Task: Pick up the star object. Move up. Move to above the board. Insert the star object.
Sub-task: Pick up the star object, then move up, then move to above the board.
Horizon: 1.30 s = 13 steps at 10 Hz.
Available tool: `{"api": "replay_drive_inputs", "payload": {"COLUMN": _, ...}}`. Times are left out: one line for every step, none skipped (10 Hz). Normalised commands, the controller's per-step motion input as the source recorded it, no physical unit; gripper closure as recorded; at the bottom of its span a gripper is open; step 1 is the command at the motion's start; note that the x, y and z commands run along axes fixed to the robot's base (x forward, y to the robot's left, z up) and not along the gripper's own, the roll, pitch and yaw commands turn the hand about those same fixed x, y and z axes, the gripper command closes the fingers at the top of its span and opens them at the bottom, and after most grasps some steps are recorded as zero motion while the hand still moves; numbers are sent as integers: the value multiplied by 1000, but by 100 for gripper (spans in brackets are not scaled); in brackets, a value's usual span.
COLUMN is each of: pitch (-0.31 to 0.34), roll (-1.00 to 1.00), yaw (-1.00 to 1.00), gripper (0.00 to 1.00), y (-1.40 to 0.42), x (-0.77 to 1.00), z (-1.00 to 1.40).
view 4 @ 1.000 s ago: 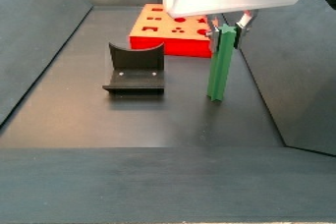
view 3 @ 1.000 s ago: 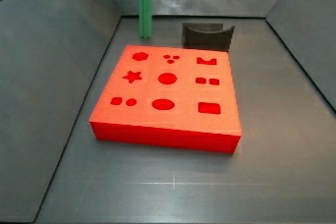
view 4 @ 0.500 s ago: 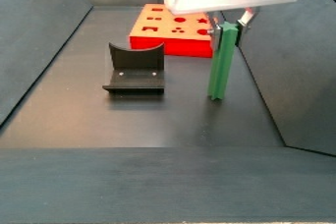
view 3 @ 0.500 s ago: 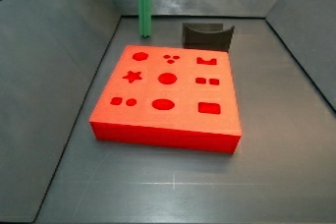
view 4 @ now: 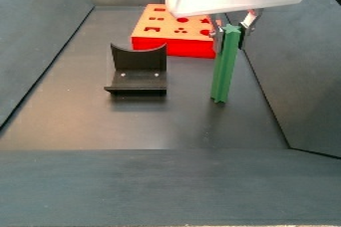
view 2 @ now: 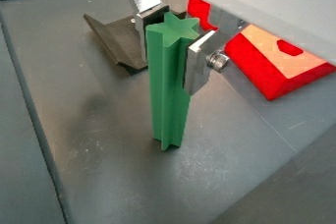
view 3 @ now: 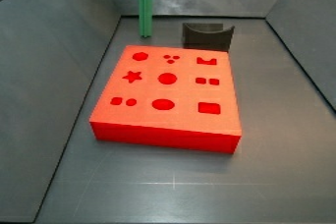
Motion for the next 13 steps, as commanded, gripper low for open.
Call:
{"api": "replay_drive_inputs", "payload": {"pitch": 0, "roll": 0, "yaw": 0, "gripper": 100, "y": 0, "x": 0, "z": 0}}
{"api": "replay_drive_inputs", "payload": {"pitch": 0, "roll": 0, "yaw": 0, "gripper": 100, "y": 0, "x": 0, "z": 833}}
{"api": "replay_drive_inputs", "payload": {"pitch": 11, "roll": -8, "yaw": 40, "gripper": 100, "y": -49, "x": -1, "z": 804}}
{"api": "replay_drive_inputs", "payload": {"pitch": 26, "roll": -12, "yaw": 44, "gripper": 100, "y": -43, "x": -4, "z": 654}}
{"api": "replay_drive_inputs", "payload": {"pitch": 35, "roll": -16, "yaw": 40, "gripper": 100, "y": -31, "x": 1, "z": 498}}
{"api": "replay_drive_inputs", "payload": {"pitch": 48, "roll": -21, "yaw": 35, "gripper": 100, "y": -21, "x": 8, "z": 328}}
{"api": "replay_drive_inputs", "payload": {"pitch": 140, "roll": -44, "yaw": -153, "gripper": 100, "y": -607, "x": -302, "z": 1000}}
{"api": "replay_drive_inputs", "payload": {"pitch": 137, "roll": -44, "yaw": -151, "gripper": 100, "y": -629, "x": -308, "z": 1000}}
{"api": "replay_drive_inputs", "payload": {"pitch": 56, "roll": -27, "yaw": -89, "gripper": 100, "y": -567, "x": -289, "z": 1000}}
{"api": "replay_drive_inputs", "payload": {"pitch": 11, "roll": -32, "yaw": -45, "gripper": 100, "y": -491, "x": -261, "z": 1000}}
{"api": "replay_drive_inputs", "payload": {"pitch": -4, "roll": -43, "yaw": -14, "gripper": 100, "y": -403, "x": -226, "z": 1000}}
{"api": "replay_drive_inputs", "payload": {"pitch": 5, "roll": -62, "yaw": 6, "gripper": 100, "y": -293, "x": -162, "z": 882}}
{"api": "replay_drive_inputs", "payload": {"pitch": 13, "roll": -62, "yaw": 19, "gripper": 100, "y": -192, "x": -102, "z": 691}}
